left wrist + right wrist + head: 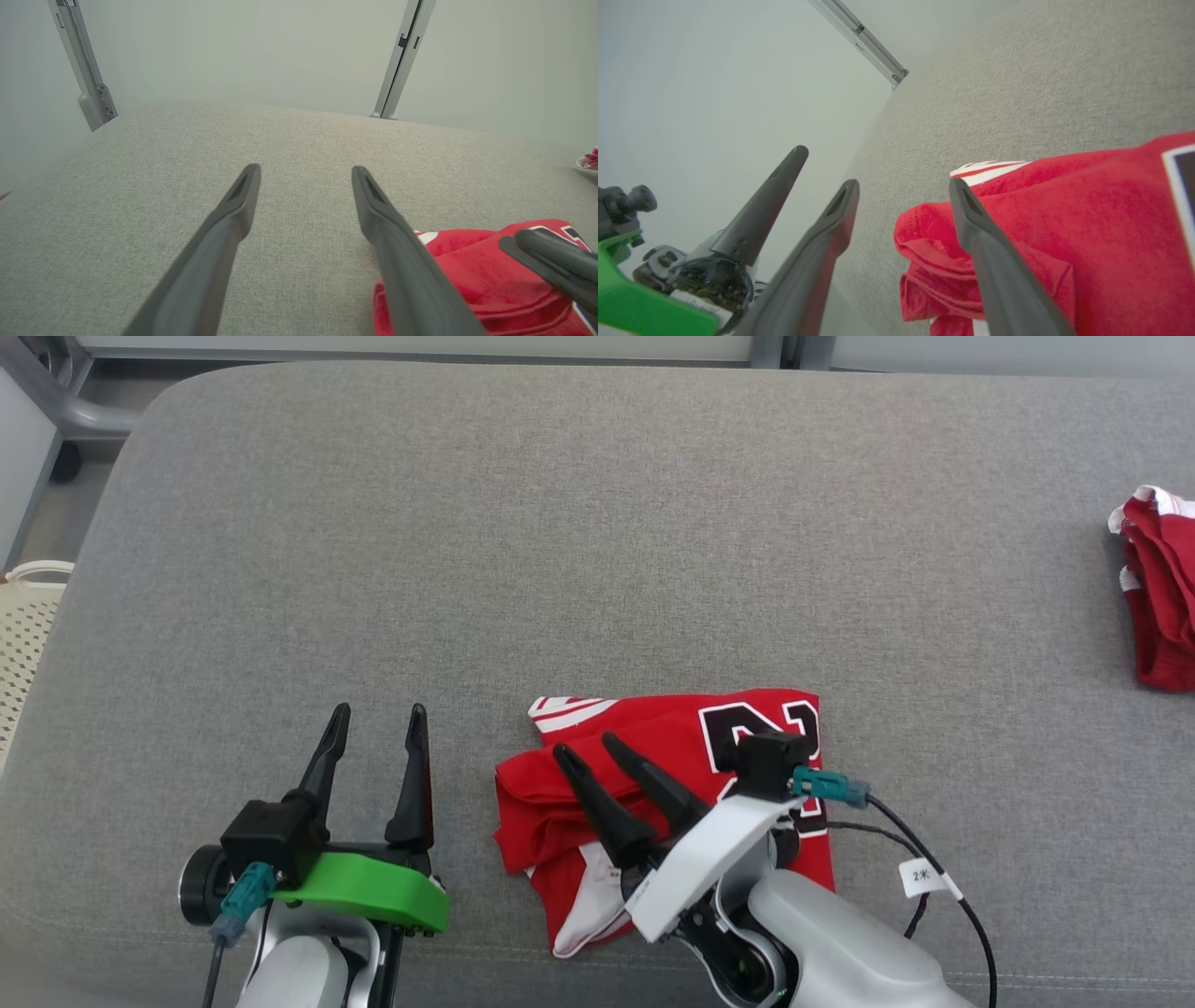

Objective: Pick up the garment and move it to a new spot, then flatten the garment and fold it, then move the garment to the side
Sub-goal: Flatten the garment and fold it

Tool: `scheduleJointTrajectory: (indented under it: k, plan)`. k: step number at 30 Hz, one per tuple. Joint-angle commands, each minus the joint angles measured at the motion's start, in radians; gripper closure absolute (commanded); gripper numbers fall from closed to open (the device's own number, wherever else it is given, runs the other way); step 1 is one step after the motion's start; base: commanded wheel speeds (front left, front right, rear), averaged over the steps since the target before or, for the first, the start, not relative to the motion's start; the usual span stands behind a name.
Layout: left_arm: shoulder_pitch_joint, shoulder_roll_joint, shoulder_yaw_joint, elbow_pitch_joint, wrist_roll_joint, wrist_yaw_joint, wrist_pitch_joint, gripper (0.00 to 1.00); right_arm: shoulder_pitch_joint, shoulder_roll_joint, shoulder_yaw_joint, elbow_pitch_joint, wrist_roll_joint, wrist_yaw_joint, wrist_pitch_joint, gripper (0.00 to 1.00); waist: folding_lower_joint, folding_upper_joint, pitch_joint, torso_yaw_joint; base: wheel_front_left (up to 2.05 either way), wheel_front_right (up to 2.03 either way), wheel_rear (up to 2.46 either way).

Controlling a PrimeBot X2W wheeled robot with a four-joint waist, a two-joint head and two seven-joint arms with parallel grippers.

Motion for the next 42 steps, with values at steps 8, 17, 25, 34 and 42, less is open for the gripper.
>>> scheduleJointTrajectory:
  k: [8, 17, 25, 34, 42]
  plan:
    - [-0.015, 0.011, 0.031, -0.001, 0.014, -0.003, -0.004, 0.0, 0.04, -0.03, -0.243, -0.172, -0.159, 0.0, -0.011, 0.0, 0.0, 0.0, -0.001, -0.026, 0.0, 0.0, 0.0]
    - [0.014, 0.028, 0.059, -0.021, 0.022, 0.012, -0.004, 0.0, 0.203, -0.09, -0.512, -0.328, -0.313, 0.0, -0.011, 0.0, 0.0, 0.0, -0.022, -0.065, 0.0, 0.0, 0.0]
    - [0.054, 0.058, 0.092, -0.044, 0.019, 0.036, -0.003, 0.0, 0.315, -0.114, -0.674, -0.338, -0.464, 0.0, -0.011, 0.0, 0.0, 0.0, -0.062, -0.109, 0.0, 0.0, 0.0]
    - [0.161, 0.086, 0.112, -0.099, 0.016, 0.071, -0.001, 0.0, 0.415, -0.113, -0.755, -0.318, -0.578, 0.0, -0.011, 0.0, 0.0, 0.0, -0.137, -0.148, 0.0, 0.0, 0.0]
    - [0.226, 0.098, 0.113, -0.149, 0.005, 0.096, 0.032, 0.0, 0.465, -0.111, -0.782, -0.314, -0.616, 0.0, -0.011, 0.0, 0.0, 0.0, -0.179, -0.146, 0.0, 0.0, 0.0]
